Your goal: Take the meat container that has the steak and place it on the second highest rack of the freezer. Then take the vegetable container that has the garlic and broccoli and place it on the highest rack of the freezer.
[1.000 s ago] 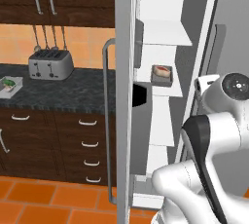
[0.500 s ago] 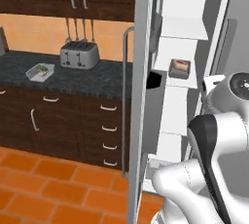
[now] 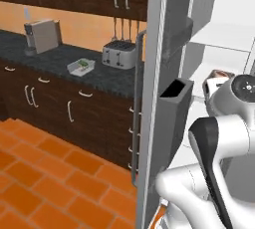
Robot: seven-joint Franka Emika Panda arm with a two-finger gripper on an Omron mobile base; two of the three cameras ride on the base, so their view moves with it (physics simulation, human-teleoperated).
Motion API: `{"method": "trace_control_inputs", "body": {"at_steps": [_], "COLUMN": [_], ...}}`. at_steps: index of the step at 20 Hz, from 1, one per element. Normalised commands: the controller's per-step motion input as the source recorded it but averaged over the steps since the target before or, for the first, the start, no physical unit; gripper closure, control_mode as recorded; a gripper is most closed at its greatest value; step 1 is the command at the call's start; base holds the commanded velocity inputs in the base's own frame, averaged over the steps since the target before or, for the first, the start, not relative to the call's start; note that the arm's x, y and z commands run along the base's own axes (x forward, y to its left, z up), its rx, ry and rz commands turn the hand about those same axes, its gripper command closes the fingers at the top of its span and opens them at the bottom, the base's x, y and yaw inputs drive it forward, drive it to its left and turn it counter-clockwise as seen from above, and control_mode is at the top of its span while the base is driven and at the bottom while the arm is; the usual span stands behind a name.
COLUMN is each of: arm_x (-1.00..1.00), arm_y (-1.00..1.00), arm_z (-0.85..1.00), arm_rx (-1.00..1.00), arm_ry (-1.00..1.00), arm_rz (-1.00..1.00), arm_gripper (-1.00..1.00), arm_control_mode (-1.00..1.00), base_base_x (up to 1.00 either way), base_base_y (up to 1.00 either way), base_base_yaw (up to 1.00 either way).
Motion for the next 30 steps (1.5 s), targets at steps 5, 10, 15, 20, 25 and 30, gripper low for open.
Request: {"method": "trace_control_inputs", "body": {"at_steps": [5, 10, 15, 20, 25, 30], "arm_x": [0.00, 0.00, 0.00, 0.00, 0.00, 0.00], "arm_y": [0.00, 0.00, 0.00, 0.00, 0.00, 0.00], "arm_z": [0.00, 0.00, 0.00, 0.00, 0.00, 0.00], "arm_rx": [0.00, 0.00, 0.00, 0.00, 0.00, 0.00], "arm_ry": [0.00, 0.00, 0.00, 0.00, 0.00, 0.00], "arm_rz": [0.00, 0.00, 0.00, 0.00, 0.00, 0.00], "arm_gripper": [-1.00, -1.00, -1.00, -1.00, -1.00, -1.00], "arm_control_mode": [1.00, 1.00, 1.00, 1.00, 1.00, 1.00], "base_base_x": [-0.10, -0.08, 0.00, 0.48, 1.00, 1.00], "base_base_y": [-0.19, 0.04, 0.51, 0.93, 0.32, 0.00], "base_base_yaw": [0.72, 0.81, 0.83, 0.55, 0.03, -0.43]}}
